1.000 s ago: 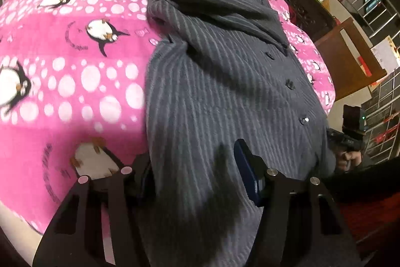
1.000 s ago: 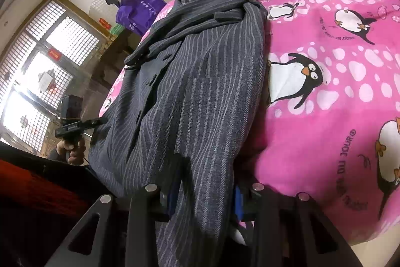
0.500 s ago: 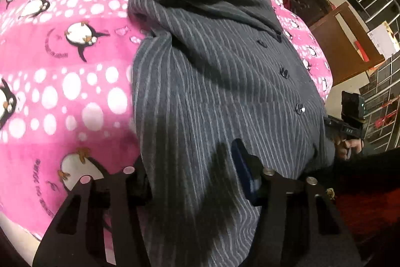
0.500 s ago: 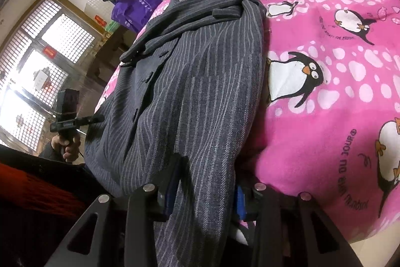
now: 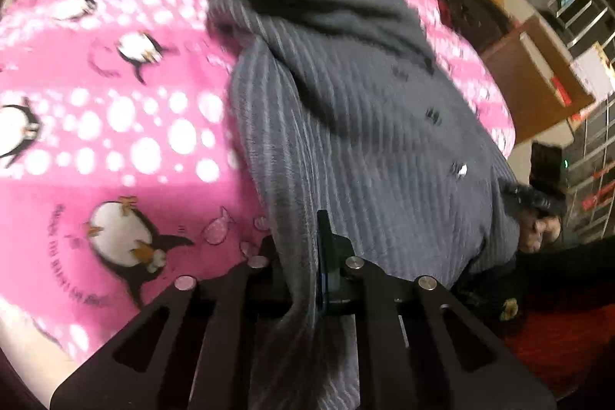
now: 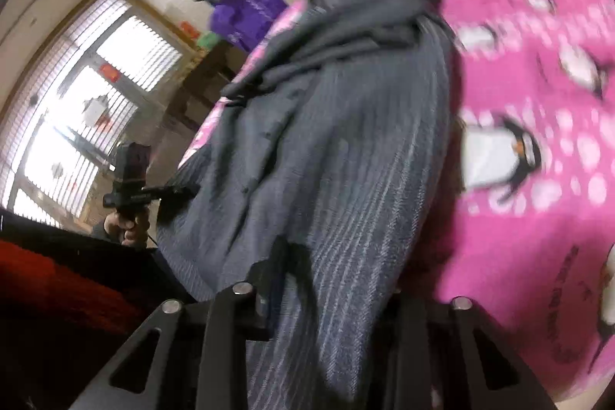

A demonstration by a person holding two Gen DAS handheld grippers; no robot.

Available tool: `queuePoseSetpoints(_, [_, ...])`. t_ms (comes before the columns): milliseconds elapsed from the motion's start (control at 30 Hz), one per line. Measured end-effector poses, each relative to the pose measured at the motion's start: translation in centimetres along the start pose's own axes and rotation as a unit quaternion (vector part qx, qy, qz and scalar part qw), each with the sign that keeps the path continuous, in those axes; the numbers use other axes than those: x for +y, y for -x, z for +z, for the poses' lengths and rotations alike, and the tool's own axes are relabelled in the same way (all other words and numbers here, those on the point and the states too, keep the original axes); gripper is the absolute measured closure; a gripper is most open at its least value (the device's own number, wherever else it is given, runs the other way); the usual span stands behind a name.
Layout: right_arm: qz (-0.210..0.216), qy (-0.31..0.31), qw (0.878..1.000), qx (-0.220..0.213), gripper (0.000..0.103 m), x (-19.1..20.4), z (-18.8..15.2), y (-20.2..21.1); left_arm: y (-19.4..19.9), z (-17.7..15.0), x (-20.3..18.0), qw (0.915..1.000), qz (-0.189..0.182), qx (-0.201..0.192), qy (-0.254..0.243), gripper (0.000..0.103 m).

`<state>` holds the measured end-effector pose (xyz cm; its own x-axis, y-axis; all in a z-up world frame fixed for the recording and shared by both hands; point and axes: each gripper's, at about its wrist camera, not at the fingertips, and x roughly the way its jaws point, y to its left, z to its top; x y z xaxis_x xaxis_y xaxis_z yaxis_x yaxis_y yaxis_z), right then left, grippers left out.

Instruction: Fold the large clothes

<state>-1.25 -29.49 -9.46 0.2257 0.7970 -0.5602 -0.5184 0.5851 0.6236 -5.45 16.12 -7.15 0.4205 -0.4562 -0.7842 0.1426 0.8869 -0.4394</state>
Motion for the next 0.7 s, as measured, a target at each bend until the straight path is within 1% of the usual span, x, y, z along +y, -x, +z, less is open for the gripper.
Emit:
queuePoseSetpoints(33, [0.005, 0.007, 1.0, -0.008, 0.098, 0.4, 0.2, 0.6, 0.9, -0.1, -0.2, 0.9999, 0.001, -0.017, 0.002, 0.099])
queuePoseSetpoints(67, [0.021, 0.013, 0.999, -0.027, 0.098, 1.0, 0.4, 1.6, 2.1, -0.3, -0.3, 0.9993, 0.002, -0.037, 0.009, 0.099])
queuePoseSetpoints(133, [0.041, 0.014, 0.998, -0.055, 0.098, 1.4, 0.7, 2.8, 4.0, -0.6, -0.1, 0.9969, 0.0, -0.072, 0.031, 0.099])
queuePoseSetpoints(200, [0.055, -0.007, 0.994, -0.095, 0.098, 1.0, 1.0, 4.2, 6.4, -0.9, 0.6, 0.9911, -0.007, -0.116, 0.064, 0.1])
queuePoseSetpoints(233, [0.062, -0.013, 0.992, -0.108, 0.099, 0.8, 1.1, 4.6, 7.6, -1.2, 1.0, 0.9873, -0.022, -0.134, 0.083, 0.1])
queuePoseSetpoints(267, [0.069, -0.024, 0.99, -0.125, 0.099, 0.6, 1.1, 5.2, 8.4, -1.5, 1.4, 0.9847, -0.035, -0.143, 0.093, 0.101])
queuePoseSetpoints(300, [0.074, -0.03, 0.988, -0.13, 0.099, 0.5, 1.0, 5.5, 9.2, -2.0, 1.6, 0.9825, -0.037, -0.153, 0.1, 0.101])
queuePoseSetpoints(333, [0.079, -0.039, 0.987, -0.131, 0.099, 0.3, 0.8, 5.5, 9.5, -2.4, 1.7, 0.9818, -0.044, -0.154, 0.103, 0.101])
queuePoseSetpoints(367, [0.075, -0.04, 0.989, -0.124, 0.098, 0.2, 0.6, 5.5, 9.7, -2.9, 1.8, 0.9818, -0.048, -0.153, 0.102, 0.101])
queuePoseSetpoints(433, [0.072, -0.056, 0.99, -0.106, 0.098, -0.2, 0.1, 4.9, 9.2, -3.8, 2.3, 0.9834, -0.03, -0.142, 0.11, 0.101])
queuePoseSetpoints(500, [0.06, -0.072, 0.992, -0.087, 0.099, -1.1, -0.7, 4.2, 8.0, -3.9, 2.5, 0.9867, -0.023, -0.12, 0.107, 0.102])
queuePoseSetpoints(533, [0.05, -0.078, 0.992, -0.08, 0.099, -1.3, -1.0, 3.9, 7.3, -3.7, 2.5, 0.9889, -0.005, -0.111, 0.099, 0.101])
queuePoseSetpoints(567, [0.038, -0.084, 0.993, -0.07, 0.099, -1.6, -1.2, 3.5, 6.4, -3.4, 2.5, 0.9911, 0.005, -0.095, 0.094, 0.101])
queuePoseSetpoints(600, [0.034, -0.086, 0.994, -0.061, 0.098, -1.7, -1.3, 3.4, 5.4, -3.0, 2.5, 0.9929, 0.005, -0.078, 0.09, 0.101])
queuePoseSetpoints(633, [0.029, -0.086, 0.994, -0.054, 0.098, -1.8, -1.5, 3.4, 4.8, -2.9, 2.4, 0.9946, 0.016, -0.065, 0.079, 0.101])
queuePoseSetpoints(667, [0.015, -0.088, 0.995, -0.046, 0.098, -1.9, -1.6, 3.3, 4.1, -2.3, 2.1, 0.9956, 0.049, -0.052, 0.06, 0.101])
queuePoseSetpoints(700, [0.008, -0.093, 0.995, -0.04, 0.098, -2.1, -1.6, 3.2, 4.1, -2.4, 2.1, 0.9958, 0.061, -0.047, 0.05, 0.101])
